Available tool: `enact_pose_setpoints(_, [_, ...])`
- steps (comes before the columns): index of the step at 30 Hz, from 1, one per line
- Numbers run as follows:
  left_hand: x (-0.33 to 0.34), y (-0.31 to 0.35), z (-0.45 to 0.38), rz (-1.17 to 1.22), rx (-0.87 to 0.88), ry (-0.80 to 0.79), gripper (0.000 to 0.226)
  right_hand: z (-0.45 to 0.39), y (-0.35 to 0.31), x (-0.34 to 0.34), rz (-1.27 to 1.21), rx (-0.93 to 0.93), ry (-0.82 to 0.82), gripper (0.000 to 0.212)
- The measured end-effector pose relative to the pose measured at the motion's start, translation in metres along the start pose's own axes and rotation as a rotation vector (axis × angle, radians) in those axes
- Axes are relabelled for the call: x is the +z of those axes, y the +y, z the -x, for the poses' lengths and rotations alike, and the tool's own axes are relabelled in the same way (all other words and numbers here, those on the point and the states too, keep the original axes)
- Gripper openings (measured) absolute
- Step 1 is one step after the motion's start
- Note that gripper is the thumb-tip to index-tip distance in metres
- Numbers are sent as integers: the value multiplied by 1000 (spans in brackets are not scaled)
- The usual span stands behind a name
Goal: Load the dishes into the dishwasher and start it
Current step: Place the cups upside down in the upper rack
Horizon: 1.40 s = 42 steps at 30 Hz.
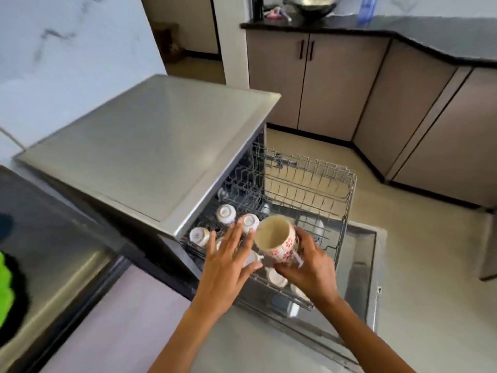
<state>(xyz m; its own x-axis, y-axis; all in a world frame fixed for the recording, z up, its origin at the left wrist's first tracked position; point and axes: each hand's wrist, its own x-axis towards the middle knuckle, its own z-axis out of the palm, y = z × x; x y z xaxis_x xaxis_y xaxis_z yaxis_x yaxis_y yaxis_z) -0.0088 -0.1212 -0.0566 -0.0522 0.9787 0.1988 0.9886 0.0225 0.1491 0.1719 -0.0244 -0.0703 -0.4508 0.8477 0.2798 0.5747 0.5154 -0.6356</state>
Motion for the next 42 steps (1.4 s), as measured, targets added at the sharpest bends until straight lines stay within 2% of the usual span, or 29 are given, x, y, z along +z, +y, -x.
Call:
enact_pose_setpoints(5, [97, -25, 17, -33, -7, -223, 64, -17, 59, 39, 119, 14, 7, 83])
enact_pose_setpoints(10, [134, -28, 19, -39, 28, -228, 60, -33, 93, 67, 199, 6, -69, 85])
enact_pose_setpoints(14, [139, -35, 16, -30, 49, -211, 56, -54, 97, 80, 279, -17, -178, 79])
enact_pose_setpoints(19, [141, -36, 15, -11, 55, -216, 51, -89, 90, 92, 436, 27, -336, 85])
enact_pose_setpoints(22, [144, -35, 19, 5, 62, -221, 53, -104, 83, 100, 441, 68, -409, 94])
enact_pose_setpoints(25, [145, -35, 20, 13, 62, -235, 55, -114, 82, 107, 499, 41, -466, 98])
enact_pose_setpoints(30, [146, -33, 20, 28, 38, -228, 56, -127, 80, 108, 524, -13, -517, 90])
enact_pose_setpoints(35, [147, -32, 22, 37, 22, -221, 57, -134, 74, 115, 441, 10, -523, 102])
enact_pose_setpoints(38, [148, -31, 22, 52, 22, -205, 58, -134, 75, 118, 385, -7, -474, 90])
enact_pose_setpoints(42, [146, -30, 22, 48, 21, -209, 58, -122, 78, 126, 385, -38, -497, 83])
